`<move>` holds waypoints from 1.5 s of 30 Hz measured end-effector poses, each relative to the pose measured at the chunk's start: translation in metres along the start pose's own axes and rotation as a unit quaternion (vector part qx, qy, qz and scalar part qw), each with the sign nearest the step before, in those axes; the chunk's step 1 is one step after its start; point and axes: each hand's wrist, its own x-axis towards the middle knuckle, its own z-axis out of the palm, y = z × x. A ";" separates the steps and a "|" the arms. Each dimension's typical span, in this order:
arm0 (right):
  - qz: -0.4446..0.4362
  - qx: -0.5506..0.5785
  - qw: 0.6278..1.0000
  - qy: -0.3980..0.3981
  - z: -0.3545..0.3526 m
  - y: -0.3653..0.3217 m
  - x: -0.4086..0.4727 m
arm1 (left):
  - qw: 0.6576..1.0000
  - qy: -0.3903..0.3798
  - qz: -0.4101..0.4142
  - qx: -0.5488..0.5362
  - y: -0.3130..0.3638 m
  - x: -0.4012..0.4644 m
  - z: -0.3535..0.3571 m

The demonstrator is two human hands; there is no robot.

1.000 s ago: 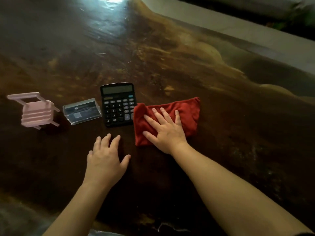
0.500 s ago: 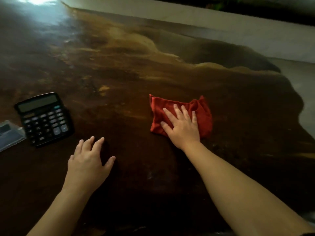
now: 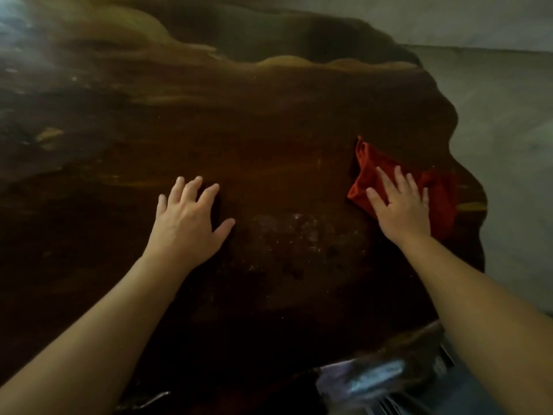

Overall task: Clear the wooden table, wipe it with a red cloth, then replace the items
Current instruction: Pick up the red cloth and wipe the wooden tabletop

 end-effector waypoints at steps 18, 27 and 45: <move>-0.148 -0.022 0.989 -0.002 0.050 -0.186 -0.127 | 0.993 0.010 -0.117 -0.019 -0.111 -0.106 -0.010; -0.355 0.004 0.935 -0.024 0.086 -0.382 -0.253 | 0.968 0.026 -0.242 -0.056 -0.231 -0.218 0.002; -0.515 -0.005 0.854 -0.079 0.109 -0.436 -0.330 | 0.963 0.024 -0.253 -0.088 -0.261 -0.251 0.000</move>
